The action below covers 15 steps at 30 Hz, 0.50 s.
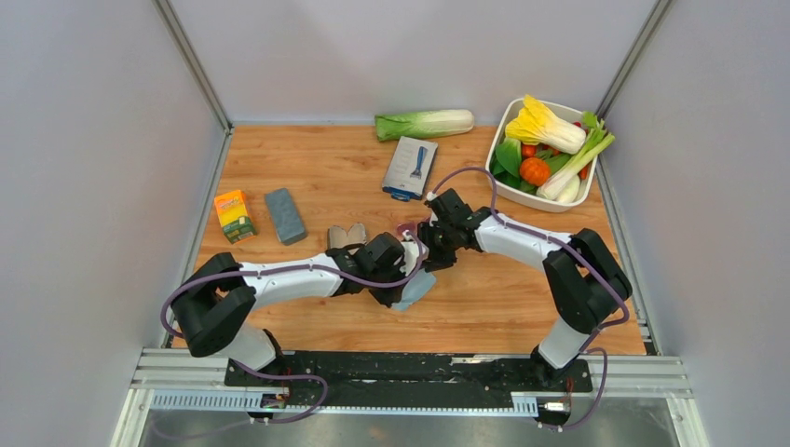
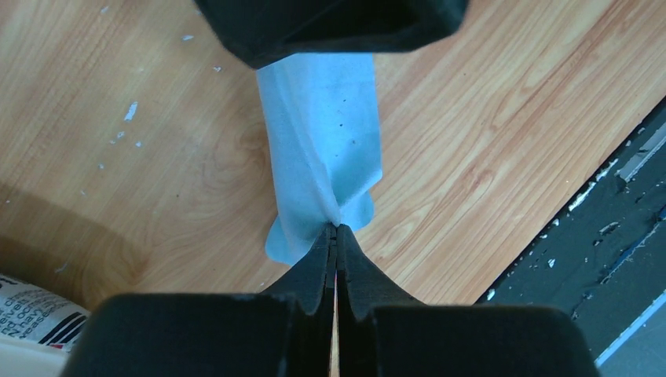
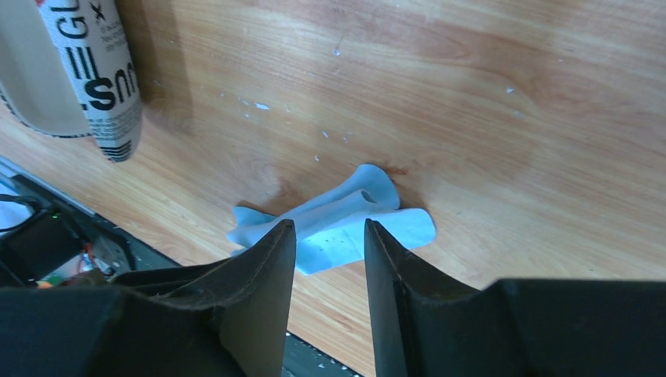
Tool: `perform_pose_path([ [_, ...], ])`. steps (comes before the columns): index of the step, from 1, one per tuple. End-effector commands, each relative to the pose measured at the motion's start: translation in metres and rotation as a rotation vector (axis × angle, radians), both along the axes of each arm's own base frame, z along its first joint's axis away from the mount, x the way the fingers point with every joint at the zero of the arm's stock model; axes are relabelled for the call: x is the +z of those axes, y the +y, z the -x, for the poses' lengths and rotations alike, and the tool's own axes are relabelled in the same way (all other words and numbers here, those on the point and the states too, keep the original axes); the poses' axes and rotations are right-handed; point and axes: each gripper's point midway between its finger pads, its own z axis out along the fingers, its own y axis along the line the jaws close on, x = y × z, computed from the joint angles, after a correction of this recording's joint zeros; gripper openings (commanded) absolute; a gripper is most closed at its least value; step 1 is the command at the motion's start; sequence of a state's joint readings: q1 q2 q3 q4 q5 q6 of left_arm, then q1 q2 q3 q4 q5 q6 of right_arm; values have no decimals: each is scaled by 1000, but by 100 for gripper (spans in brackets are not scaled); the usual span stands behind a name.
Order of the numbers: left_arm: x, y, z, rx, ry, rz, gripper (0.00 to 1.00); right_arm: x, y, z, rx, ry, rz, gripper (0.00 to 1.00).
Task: Organize the sunglasses
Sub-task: Fold the glasses cleaning cloth at the center of the board.
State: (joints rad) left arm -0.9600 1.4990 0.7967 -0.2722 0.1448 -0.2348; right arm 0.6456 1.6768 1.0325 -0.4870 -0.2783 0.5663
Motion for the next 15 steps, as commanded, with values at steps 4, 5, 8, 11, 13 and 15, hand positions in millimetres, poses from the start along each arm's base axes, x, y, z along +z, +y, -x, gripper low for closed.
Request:
perform_pose_path([
  [4, 4, -15, 4, -18, 1, 60, 0, 17, 22, -12, -52, -2, -101, 40],
  [5, 4, -15, 3, -18, 0, 60, 0, 18, 22, -12, -55, -1, -101, 40],
  [8, 4, -15, 3, -21, -4, 60, 0, 16, 20, -11, -59, 4, -80, 39],
  [11, 5, -15, 4, -20, -2, 61, 0, 10, 12, -9, -68, 11, -34, 40],
  [13, 6, -16, 5, -23, 1, 65, 0, 6, 6, -8, -82, 11, -5, 40],
  [15, 5, -16, 5, -26, 1, 63, 0, 6, 3, -10, -106, 2, 9, 40],
])
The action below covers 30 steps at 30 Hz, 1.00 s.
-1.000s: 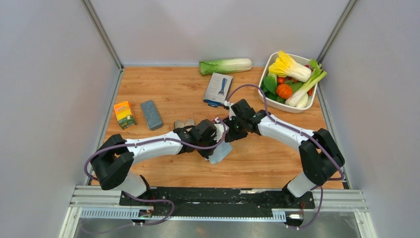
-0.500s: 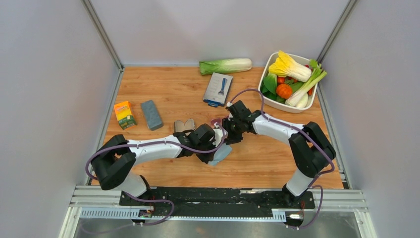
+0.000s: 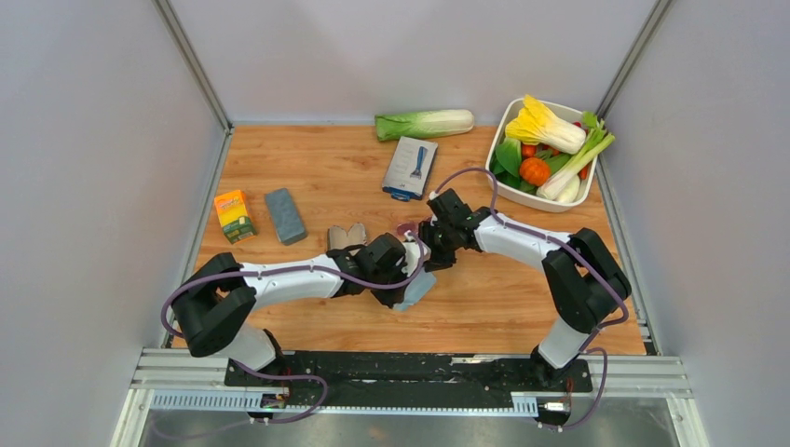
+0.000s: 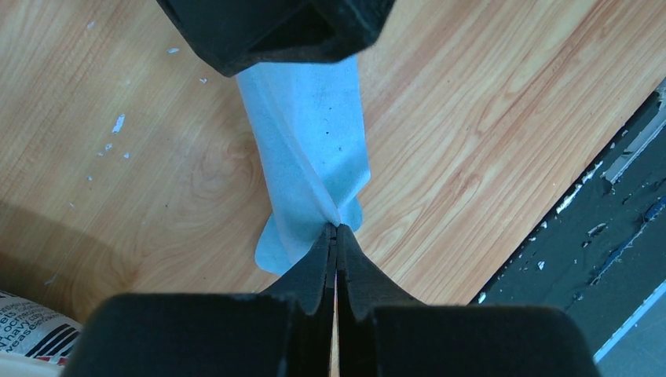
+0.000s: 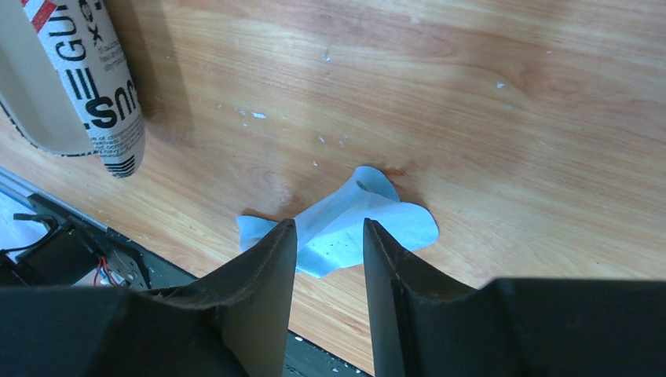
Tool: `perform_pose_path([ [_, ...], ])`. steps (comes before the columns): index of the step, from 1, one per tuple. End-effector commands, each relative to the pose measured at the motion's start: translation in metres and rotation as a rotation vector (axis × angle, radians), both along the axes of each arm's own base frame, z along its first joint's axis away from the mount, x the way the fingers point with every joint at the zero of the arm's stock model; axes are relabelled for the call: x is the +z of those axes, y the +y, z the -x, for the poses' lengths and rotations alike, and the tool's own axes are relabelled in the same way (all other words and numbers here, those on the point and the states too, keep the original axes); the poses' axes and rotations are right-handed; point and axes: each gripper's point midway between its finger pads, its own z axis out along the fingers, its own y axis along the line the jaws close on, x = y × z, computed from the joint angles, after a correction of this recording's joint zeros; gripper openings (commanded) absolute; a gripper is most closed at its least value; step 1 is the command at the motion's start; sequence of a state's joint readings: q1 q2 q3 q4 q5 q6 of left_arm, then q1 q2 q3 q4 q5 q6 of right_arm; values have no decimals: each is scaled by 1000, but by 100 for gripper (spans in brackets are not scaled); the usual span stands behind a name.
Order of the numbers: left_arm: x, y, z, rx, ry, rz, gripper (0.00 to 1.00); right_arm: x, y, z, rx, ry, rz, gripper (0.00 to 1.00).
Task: Organize the sunglasses
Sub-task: Fold the glasses cleaning cloth at the center of the board.
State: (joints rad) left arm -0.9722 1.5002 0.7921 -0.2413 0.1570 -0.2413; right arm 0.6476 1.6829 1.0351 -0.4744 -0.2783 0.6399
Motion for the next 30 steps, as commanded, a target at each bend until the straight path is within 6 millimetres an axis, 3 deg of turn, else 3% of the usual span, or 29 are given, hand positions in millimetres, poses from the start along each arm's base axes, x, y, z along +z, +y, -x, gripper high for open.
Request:
perform_pose_path([
  [1, 3, -8, 4, -16, 5, 36, 0, 7, -2, -10, -55, -33, 30, 41],
  [13, -3, -11, 11, -39, 18, 35, 0, 13, -2, -17, -142, -26, 36, 40],
  [23, -4, -12, 11, -42, 17, 33, 0, 4, -8, -5, -145, -8, 51, 32],
  [30, -3, -12, 11, -43, 15, 29, 0, 10, -11, -2, -153, -18, 54, 27],
])
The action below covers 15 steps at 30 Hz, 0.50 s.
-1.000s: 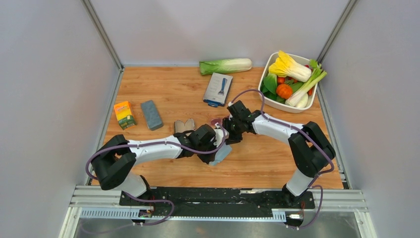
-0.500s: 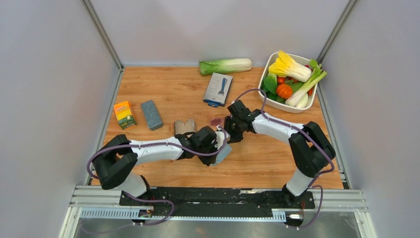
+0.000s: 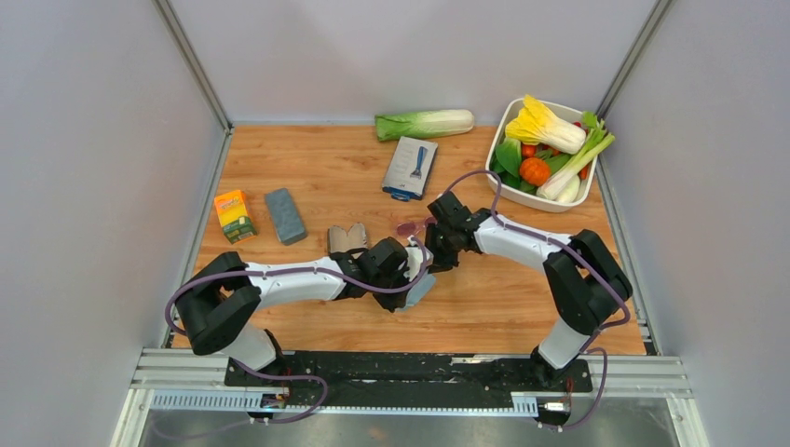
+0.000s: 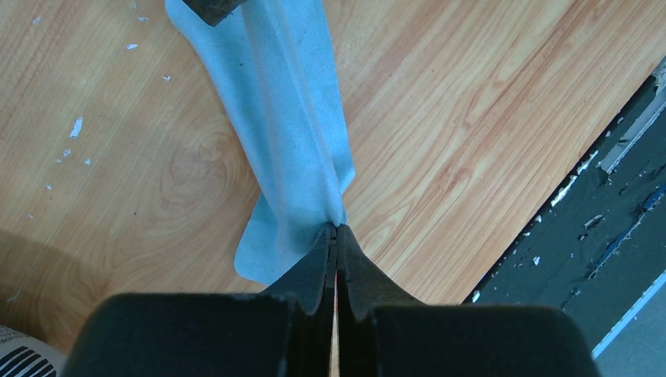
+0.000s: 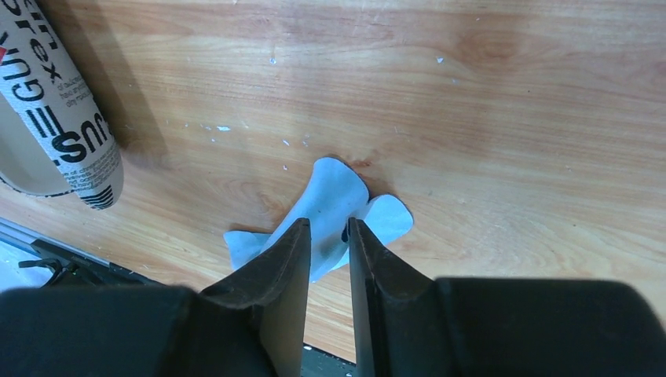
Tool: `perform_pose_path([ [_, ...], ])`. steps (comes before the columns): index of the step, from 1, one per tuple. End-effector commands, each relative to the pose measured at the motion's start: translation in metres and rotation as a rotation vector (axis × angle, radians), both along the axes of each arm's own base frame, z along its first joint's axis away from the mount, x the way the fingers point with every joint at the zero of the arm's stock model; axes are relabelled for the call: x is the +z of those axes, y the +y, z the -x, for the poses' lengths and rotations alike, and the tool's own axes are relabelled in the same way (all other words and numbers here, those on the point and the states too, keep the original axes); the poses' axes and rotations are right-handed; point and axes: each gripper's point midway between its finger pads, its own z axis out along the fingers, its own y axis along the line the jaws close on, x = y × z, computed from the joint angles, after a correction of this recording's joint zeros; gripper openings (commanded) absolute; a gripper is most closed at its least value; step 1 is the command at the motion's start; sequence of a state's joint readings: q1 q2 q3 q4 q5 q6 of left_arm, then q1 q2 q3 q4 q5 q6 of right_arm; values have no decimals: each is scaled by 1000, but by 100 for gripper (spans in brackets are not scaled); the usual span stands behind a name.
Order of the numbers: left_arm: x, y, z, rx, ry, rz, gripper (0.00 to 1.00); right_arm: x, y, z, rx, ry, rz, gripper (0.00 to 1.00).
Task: Organize the sunglasses
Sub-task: Fold the glasses cleaning cloth at the center of the board, then pick up the glasses cleaning cloth from the center of the board.
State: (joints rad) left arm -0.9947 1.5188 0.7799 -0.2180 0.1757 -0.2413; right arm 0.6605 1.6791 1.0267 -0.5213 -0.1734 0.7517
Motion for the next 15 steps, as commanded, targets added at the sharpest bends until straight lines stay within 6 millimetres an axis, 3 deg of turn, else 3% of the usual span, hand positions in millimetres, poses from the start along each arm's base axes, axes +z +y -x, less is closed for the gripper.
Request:
perform_pose_path([
  [1, 3, -7, 1, -8, 0, 25, 0, 20, 0, -3, -19, -56, -19, 27],
  [8, 4, -7, 1, -9, -2, 21, 0, 26, -1, -1, -19, -64, -29, 21],
  [12, 6, -7, 0, -7, -4, 18, 0, 25, -1, 3, -8, -57, -34, 5],
  [15, 7, -7, -1, -6, -8, 18, 0, 24, 0, 4, -3, -53, -40, 0],
])
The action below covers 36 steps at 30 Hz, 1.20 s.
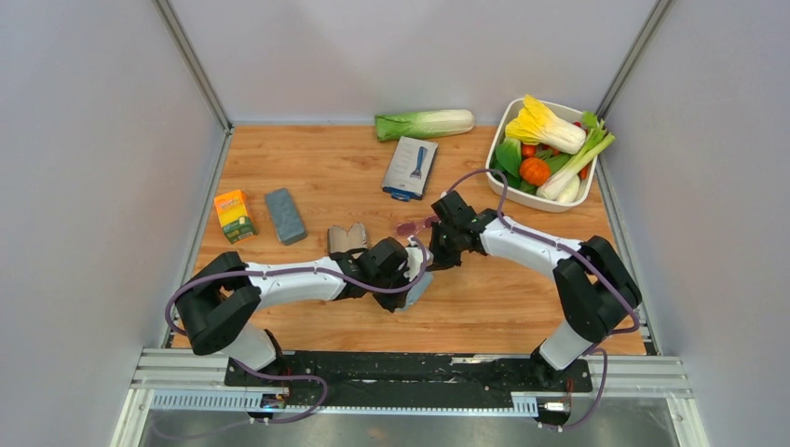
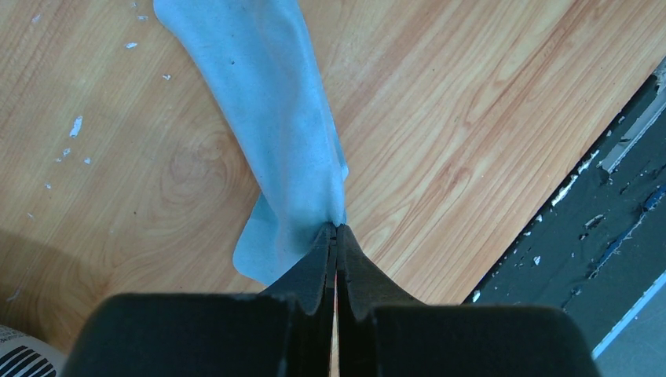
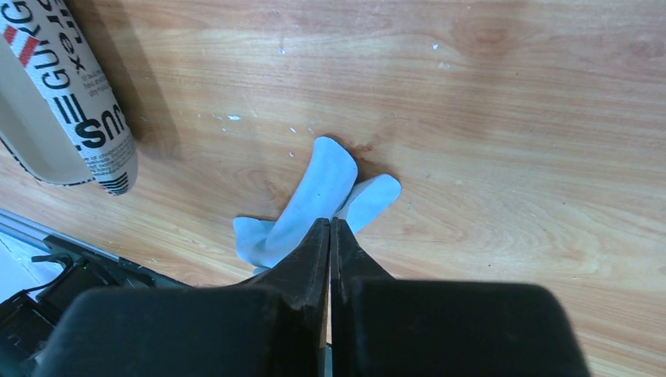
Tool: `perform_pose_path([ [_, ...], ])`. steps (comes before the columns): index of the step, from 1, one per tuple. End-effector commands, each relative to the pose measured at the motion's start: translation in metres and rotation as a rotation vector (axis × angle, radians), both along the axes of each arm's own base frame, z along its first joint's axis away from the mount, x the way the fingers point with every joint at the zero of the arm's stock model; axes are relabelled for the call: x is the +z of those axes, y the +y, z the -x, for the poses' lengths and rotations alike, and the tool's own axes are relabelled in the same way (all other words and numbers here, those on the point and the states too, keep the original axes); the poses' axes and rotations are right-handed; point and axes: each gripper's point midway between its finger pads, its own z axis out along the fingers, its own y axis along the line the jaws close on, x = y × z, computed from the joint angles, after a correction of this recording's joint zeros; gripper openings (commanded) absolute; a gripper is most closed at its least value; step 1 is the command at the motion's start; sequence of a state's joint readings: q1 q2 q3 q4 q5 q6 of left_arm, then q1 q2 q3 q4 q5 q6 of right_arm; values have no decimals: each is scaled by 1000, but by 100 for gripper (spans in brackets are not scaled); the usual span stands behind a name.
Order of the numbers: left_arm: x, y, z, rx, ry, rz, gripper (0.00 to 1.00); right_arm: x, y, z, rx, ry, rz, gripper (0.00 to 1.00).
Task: Organize the sunglasses
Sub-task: Pick up the glasses cleaning cloth from the center of the board.
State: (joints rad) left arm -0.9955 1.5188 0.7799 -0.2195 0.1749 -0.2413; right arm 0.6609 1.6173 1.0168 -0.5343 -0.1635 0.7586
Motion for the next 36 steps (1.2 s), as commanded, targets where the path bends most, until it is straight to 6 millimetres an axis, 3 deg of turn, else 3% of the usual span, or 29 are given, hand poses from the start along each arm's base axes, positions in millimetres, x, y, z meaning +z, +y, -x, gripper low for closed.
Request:
perform_pose_path([
  [1, 7, -7, -1, -6, -7, 18, 0, 7, 2, 3, 8, -19, -22, 0],
  [7, 14, -3, -6, 15, -18, -20, 0, 19, 5, -5, 11, -51, -29, 0],
  [15, 69, 0, -20, 69, -46, -53, 0, 62, 16, -36, -1, -133, -97, 0],
  [20, 83, 9, -22, 89, -35, -63, 0, 78, 15, -46, -18, -164, -125, 0],
  [24, 77, 8, -17, 92, -4, -55, 0, 73, 7, -44, -39, -158, -123, 0],
  [31, 43, -2, -3, 90, 88, -8, 0, 44, -3, -34, -54, -105, -99, 0],
  [36, 51, -10, -6, 110, 86, 43, 0, 51, 3, -37, -41, -120, -126, 0],
])
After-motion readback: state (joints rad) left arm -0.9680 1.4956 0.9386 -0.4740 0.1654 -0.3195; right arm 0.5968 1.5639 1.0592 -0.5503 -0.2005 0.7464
